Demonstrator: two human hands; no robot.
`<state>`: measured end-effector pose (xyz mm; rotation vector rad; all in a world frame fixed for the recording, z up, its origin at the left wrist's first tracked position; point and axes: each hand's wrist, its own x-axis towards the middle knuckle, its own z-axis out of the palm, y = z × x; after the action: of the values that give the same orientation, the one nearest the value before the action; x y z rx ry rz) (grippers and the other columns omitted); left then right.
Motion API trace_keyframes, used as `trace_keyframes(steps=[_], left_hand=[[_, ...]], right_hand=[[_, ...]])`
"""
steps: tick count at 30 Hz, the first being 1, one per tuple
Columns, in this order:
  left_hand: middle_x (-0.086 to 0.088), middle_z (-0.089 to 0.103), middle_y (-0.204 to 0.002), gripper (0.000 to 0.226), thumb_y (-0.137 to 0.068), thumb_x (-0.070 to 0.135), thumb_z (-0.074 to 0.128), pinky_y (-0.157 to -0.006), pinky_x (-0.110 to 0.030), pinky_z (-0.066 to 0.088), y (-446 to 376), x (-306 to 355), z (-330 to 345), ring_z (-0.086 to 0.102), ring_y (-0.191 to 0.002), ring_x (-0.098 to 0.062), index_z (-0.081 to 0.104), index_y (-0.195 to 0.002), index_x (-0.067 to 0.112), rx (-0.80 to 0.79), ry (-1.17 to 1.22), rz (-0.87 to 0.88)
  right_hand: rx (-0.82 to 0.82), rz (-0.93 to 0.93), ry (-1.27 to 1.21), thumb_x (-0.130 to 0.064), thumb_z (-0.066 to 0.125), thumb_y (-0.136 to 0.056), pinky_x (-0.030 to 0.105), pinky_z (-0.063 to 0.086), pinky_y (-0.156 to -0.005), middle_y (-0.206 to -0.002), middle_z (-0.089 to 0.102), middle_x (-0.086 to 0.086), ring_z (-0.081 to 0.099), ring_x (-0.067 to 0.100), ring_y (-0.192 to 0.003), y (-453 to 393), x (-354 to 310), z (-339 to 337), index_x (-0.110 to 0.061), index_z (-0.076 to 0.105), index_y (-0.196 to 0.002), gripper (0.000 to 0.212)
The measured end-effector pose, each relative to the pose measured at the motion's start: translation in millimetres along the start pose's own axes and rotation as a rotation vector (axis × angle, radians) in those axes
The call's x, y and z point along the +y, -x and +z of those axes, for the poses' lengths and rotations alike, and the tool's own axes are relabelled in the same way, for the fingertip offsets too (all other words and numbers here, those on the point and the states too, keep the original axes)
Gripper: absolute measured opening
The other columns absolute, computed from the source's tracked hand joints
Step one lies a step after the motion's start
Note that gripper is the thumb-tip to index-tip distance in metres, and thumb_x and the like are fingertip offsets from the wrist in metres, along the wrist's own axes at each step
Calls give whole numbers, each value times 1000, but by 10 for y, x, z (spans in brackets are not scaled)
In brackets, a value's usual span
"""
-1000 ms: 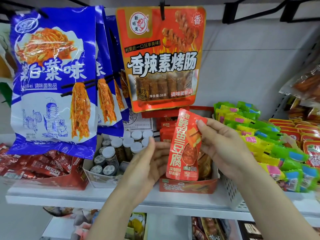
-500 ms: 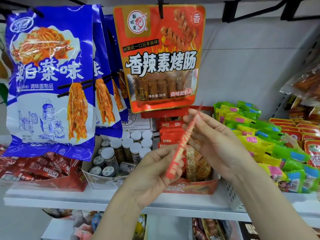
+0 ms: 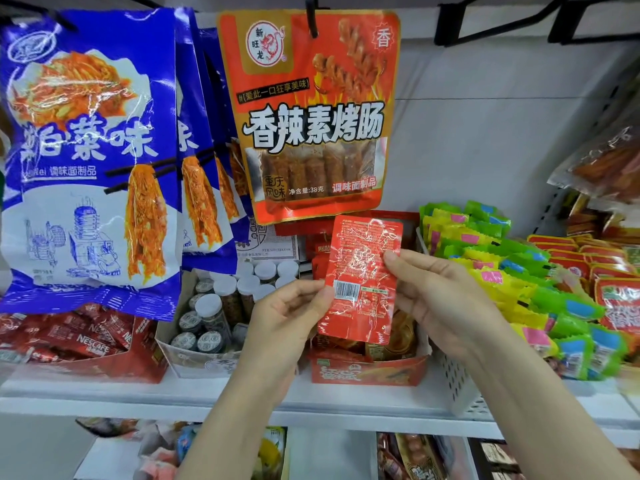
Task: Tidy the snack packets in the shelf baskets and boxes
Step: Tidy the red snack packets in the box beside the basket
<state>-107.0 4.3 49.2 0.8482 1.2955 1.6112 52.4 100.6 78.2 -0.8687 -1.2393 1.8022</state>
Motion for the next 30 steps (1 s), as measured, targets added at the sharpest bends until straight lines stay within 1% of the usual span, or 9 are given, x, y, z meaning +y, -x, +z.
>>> trace_keyframes(steps=[4, 7, 12, 14, 16, 18, 21, 25, 30], left_hand=[[-6, 76, -96, 31, -80, 46, 60, -69, -23, 57, 48, 63, 14, 71, -86, -15, 78, -87, 21, -58, 112, -35], [-13, 72, -111, 49, -94, 51, 40, -83, -34, 59, 75, 73, 48, 69, -104, -26, 77, -98, 19, -186, 213, -121], [-23, 69, -110, 34, -95, 25, 55, -85, -37, 58, 134, 14, 153, 69, -97, -33, 68, -117, 2, -443, 328, -289], [-15, 71, -97, 26, -93, 13, 59, -76, -28, 59, 104, -17, 159, 70, -83, -21, 70, -113, 0, -409, 384, -283], [-13, 74, -98, 27, -81, 14, 68, -72, -27, 60, 51, -30, 147, 71, -83, -19, 73, -105, 2, -244, 365, -248], [-12, 75, -101, 31, -71, 21, 74, -71, -27, 60, 1, -41, 98, 72, -88, -20, 73, -99, 7, -69, 259, -161], [-6, 76, -92, 33, -67, 29, 76, -67, -21, 57, -16, -60, 33, 73, -87, -17, 68, -93, 9, 76, 113, -20], [-5, 77, -88, 29, -69, 28, 74, -64, -18, 56, 3, -60, -9, 74, -82, -13, 70, -91, 11, 53, 43, 25], [-9, 76, -100, 24, -80, 18, 67, -73, -21, 57, 10, 0, -147, 73, -96, -19, 72, -103, 12, -108, 71, -17]], right_hand=[[-92, 14, -106, -18, 63, -88, 32, 59, -79, -111, 72, 15, 71, 24, -100, 11, -13, 4, -2, 70, -111, 28], [-204, -2, -215, -16, 62, -86, 31, 59, -77, -111, 71, 16, 71, 22, -93, 26, -41, 27, -1, 66, -117, 35], [-250, -43, -206, -19, 60, -87, 29, 56, -69, -103, 69, 12, 66, 19, -82, 40, -52, 55, -5, 64, -121, 37], [-231, -42, -187, -17, 59, -87, 30, 56, -68, -100, 68, 13, 65, 22, -81, 35, -34, 64, -9, 68, -115, 30], [-133, -35, -185, -11, 58, -86, 39, 54, -87, -108, 67, 18, 64, 31, -98, -4, -21, 49, -4, 68, -113, 30], [-69, -10, -199, -24, 58, -89, 46, 52, -97, -116, 67, 18, 62, 33, -110, -35, -51, 14, -1, 66, -112, 34], [-80, -12, -144, -50, 62, -80, 37, 58, -86, -111, 72, 10, 69, 23, -104, -3, -128, -25, -12, 73, -102, 46], [72, -225, 161, -35, 75, -69, 42, 59, -80, -91, 76, 11, 72, 25, -83, 1, -73, -32, -15, 79, -88, 28], [141, -290, 89, -26, 76, -68, 27, 58, -59, -84, 76, 10, 73, 19, -72, -13, -68, -46, -11, 76, -84, 22]])
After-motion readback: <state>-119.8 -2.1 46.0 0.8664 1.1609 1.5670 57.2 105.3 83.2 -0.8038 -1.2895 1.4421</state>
